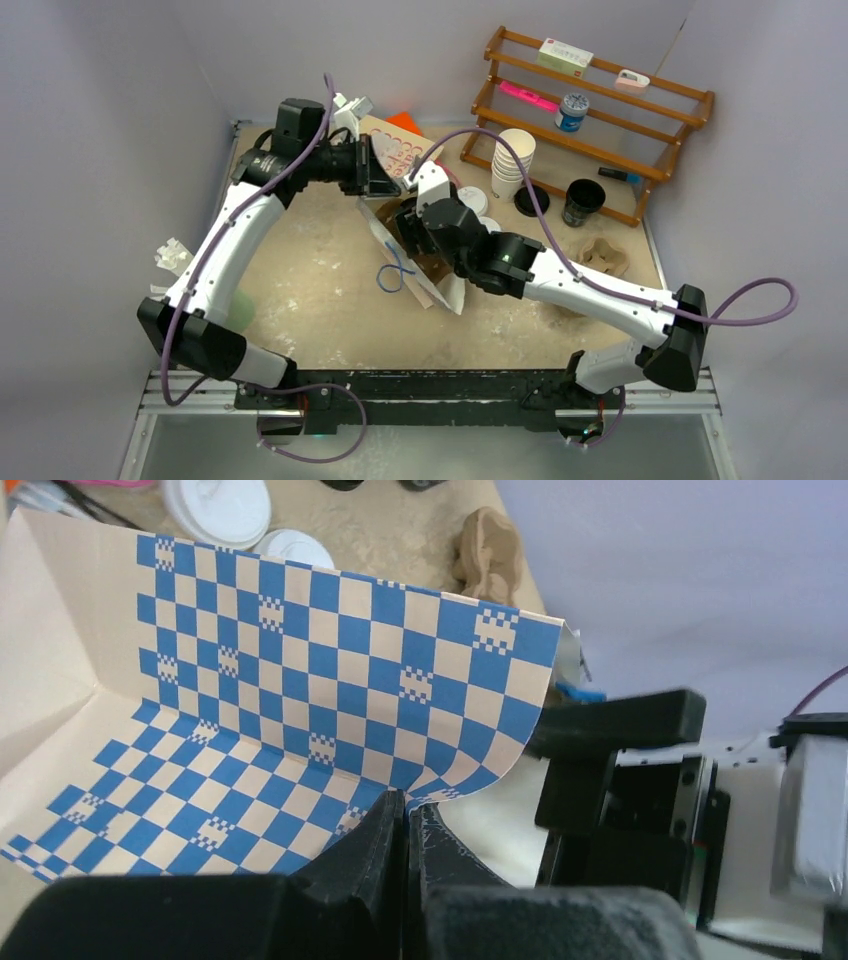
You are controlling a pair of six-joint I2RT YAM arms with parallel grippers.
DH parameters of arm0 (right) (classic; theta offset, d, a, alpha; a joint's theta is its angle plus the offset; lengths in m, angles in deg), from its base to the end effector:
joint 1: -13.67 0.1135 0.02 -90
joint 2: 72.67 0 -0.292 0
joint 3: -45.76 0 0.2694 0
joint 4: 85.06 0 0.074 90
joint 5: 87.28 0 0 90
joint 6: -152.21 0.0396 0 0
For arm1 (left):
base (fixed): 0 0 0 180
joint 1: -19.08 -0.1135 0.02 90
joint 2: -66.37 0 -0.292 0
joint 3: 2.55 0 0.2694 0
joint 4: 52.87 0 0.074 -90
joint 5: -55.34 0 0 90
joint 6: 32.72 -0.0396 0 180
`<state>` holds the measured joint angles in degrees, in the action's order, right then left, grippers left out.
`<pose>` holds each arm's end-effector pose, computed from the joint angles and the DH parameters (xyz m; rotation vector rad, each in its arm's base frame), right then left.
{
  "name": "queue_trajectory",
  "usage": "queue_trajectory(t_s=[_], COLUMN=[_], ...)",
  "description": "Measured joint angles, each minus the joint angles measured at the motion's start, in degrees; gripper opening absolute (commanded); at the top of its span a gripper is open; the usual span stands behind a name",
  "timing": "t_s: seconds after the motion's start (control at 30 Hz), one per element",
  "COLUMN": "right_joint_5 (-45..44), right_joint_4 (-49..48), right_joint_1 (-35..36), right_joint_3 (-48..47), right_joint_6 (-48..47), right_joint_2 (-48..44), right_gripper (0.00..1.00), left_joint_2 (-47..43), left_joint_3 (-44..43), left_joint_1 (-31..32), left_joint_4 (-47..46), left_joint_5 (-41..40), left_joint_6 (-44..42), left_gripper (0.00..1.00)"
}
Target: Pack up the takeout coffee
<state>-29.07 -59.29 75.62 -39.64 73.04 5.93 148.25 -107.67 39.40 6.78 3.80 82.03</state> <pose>0.1743 0.2828 0.3966 -0.4536 1.8097 0.3550 0.2829 -0.1310 0.4465 0.3104 2.2730 -1.1652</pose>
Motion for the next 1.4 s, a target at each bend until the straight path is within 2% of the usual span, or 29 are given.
queue_trajectory(t_s=[0.2, 0.33, 0.57, 0.77, 0.9, 1.03, 1.2, 1.4], right_joint_5=[1.4, 3.0, 5.9, 7.6, 7.4, 7.4, 9.1, 9.9], right_joint_4=[1.2, 5.5, 17.9, 25.9, 25.0, 21.0, 15.1, 9.3], right_joint_1=[-0.3, -1.4, -1.8, -1.8, -1.8, -1.9, -1.9, -1.9], right_joint_3=[-4.1, -4.9, -8.0, -6.1, -3.5, -2.9, -1.1, 0.7], right_joint_6=[0.0, 0.2, 4.7, 7.6, 8.1, 8.0, 7.8, 6.6], right_joint_2=[3.8, 3.8, 3.3, -0.4, -3.5, -1.7, 1.4, 2.1], right_gripper=[0.34, 0.34, 0.34, 0.34, 0.34, 0.34, 0.34, 0.33], left_joint_2=[5.1, 6.4, 6.8, 5.4, 5.4, 5.4, 5.4, 7.1], left_joint_3=[2.1, 2.3, -0.5, 3.9, 6.9, 7.3, 5.2, 1.8], left_joint_1=[-0.5, -0.4, -0.4, -0.4, -0.3, -0.2, -0.2, 1.3], left_joint_4=[-10.3, -13.4, -9.5, -8.0, -8.1, -7.7, -7.1, -12.2], left_joint_5=[7.5, 10.0, 11.0, 10.7, 10.6, 10.4, 8.7, 7.9], left_joint_6=[9.1, 14.7, 16.7, 16.3, 15.6, 13.5, 10.9, 10.6], left_gripper=[0.0, 0.0, 0.0, 0.0, 0.0, 0.0, 0.0, 0.0])
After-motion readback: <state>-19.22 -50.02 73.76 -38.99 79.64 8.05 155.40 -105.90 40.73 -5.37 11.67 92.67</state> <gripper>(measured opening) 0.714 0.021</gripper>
